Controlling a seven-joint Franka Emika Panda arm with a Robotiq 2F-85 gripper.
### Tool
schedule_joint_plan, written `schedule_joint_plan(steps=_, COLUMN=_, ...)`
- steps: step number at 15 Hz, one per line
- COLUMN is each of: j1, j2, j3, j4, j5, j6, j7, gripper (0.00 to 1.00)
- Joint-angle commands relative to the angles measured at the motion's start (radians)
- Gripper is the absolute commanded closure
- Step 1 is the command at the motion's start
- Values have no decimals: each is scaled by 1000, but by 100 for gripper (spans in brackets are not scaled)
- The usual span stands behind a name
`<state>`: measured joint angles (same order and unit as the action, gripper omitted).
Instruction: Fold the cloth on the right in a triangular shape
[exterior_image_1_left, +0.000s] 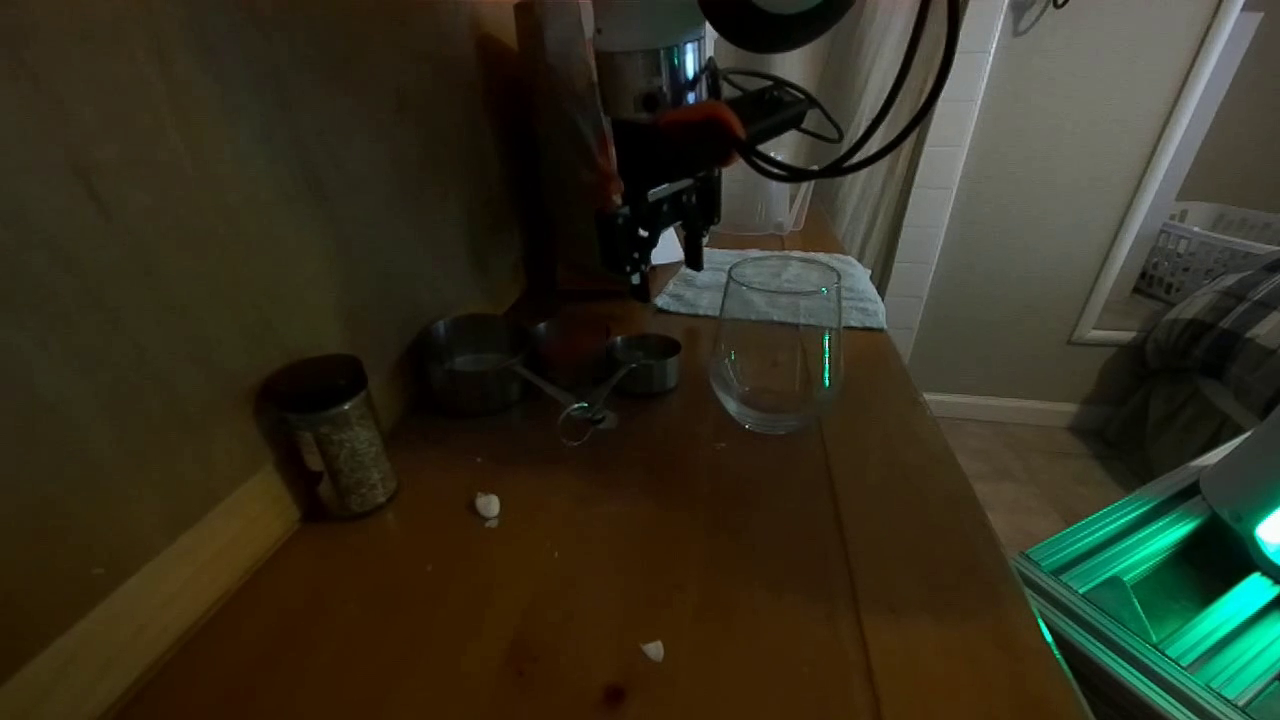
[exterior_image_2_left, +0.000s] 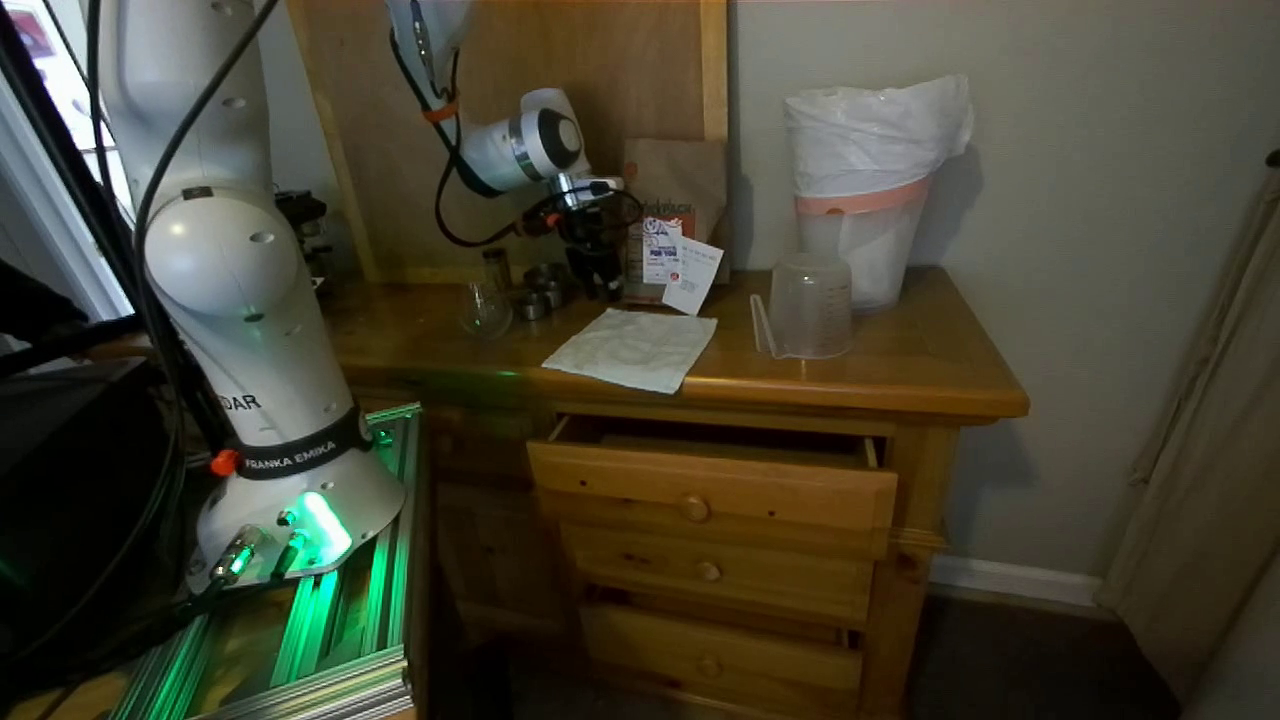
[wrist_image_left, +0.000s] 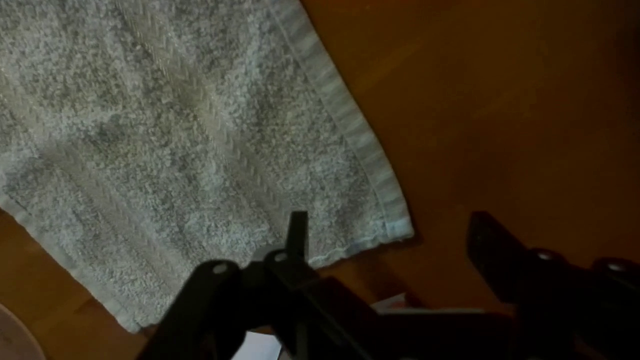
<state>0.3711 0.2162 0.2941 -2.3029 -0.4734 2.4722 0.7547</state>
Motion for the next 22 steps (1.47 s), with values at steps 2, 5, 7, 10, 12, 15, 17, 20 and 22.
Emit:
schedule_joint_plan(steps=2, j1=45, j2=40, j3=-48, j4=30, j5=-15, j6=8, j7=28, gripper=9)
schedule_joint_plan(steps=5, j1=56, j2=45, j3=-60, j4=29, j5=-14, j6=10, j7=29, gripper=40)
schedule_joint_plan(steps=7, j1=64, j2=46, j3=-67, j4=29, j5=-19, j6=9, j7=34, gripper=48)
schedule_joint_plan(steps=10, j1=69, j2=45, j3=-72, j4=28, j5=-18, j6=10, j7=37, gripper=69)
schedule_joint_plan(steps=12, j1=70, j2=44, j3=-75, j4=27, j5=-18, j6=10, j7=38, gripper=84)
schedule_joint_plan(steps=15, j1=71, j2=43, j3=-77, j4=27, j5=-17, j6=11, j7=37, gripper=97)
schedule_joint_plan(steps=17, j1=70, j2=42, j3=-77, j4=26, j5=-14, j6=11, j7=33, gripper=100)
schedule_joint_plan(steps=20, j1=63, j2=19, j3=-72, j4=17, j5=7, j6=4, j7=15, gripper=97)
schedule_joint_plan(steps=22, j1=56, j2=-5, j3=-60, j4=8, j5=39, j6=-6, j7=-11, gripper=97)
